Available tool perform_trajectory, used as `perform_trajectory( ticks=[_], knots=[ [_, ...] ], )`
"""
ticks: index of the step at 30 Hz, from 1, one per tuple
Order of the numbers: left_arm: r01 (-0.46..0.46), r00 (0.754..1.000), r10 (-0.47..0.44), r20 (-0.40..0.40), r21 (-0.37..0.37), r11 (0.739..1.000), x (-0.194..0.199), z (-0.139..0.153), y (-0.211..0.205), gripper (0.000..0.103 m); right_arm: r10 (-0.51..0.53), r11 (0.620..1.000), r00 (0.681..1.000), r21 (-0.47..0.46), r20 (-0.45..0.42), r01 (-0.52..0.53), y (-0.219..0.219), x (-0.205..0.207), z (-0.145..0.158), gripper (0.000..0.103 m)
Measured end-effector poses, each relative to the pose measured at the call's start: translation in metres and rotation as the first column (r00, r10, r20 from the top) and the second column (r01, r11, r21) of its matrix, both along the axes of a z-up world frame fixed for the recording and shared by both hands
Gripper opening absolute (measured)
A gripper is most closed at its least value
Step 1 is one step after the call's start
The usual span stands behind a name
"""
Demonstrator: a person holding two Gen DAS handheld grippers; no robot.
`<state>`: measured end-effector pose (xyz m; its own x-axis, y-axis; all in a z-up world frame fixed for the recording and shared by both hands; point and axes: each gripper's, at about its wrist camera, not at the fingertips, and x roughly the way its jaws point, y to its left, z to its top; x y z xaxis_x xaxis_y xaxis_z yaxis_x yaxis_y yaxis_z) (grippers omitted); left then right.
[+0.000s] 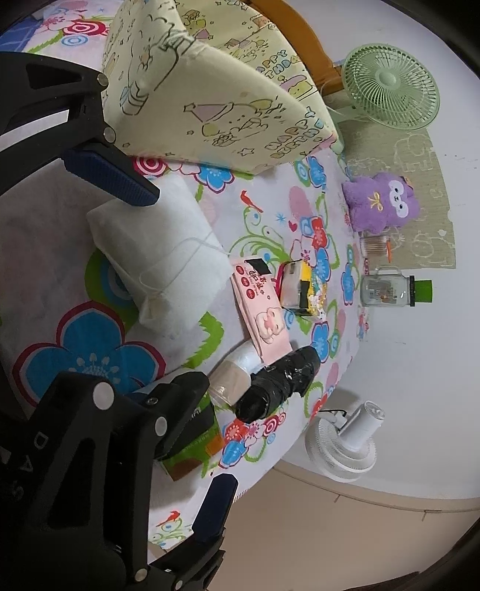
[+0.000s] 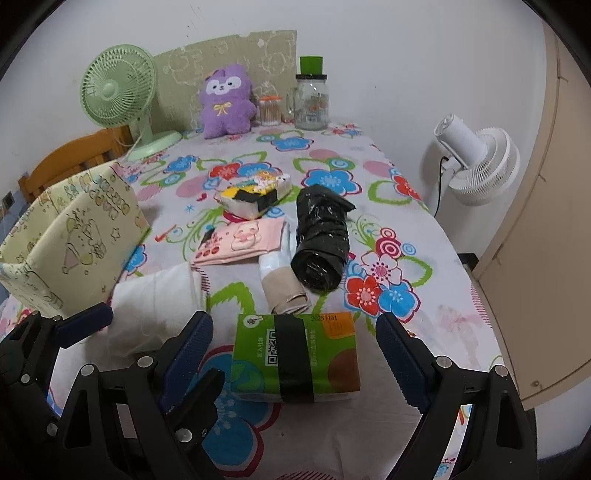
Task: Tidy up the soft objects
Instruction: 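Grasp the green tissue pack with the right tool, then grasp the white folded towel with the left tool while the right tool holds the tissue pack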
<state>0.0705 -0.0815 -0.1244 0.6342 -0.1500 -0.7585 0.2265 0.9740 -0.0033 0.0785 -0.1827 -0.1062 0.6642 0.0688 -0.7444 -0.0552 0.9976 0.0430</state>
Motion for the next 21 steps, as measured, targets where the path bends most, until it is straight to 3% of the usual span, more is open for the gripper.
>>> perform_trajectory(
  ticks=[11, 15, 21],
  knots=[
    [0.012, 1.0, -0.012, -0.015, 0.043, 0.999, 0.01, -0.01, -0.007, 0.102, -0.04, 0.997, 0.994, 0.062, -0.106, 0.047, -0.013, 0.017, -0.025, 0.092],
    [0.025, 1.0, -0.024, -0.013, 0.074, 0.997, 0.011, -0.013, -0.011, 0.103, -0.023, 0.999, 0.994, 0.042, -0.11, 0.028, -0.009, 0.017, -0.027, 0.074],
    [0.011, 1.0, -0.011, -0.008, 0.033, 0.999, 0.016, -0.01, -0.005, 0.103, -0.047, 0.998, 0.996, 0.037, -0.08, 0.05, -0.014, 0.015, -0.019, 0.072]
  ],
)
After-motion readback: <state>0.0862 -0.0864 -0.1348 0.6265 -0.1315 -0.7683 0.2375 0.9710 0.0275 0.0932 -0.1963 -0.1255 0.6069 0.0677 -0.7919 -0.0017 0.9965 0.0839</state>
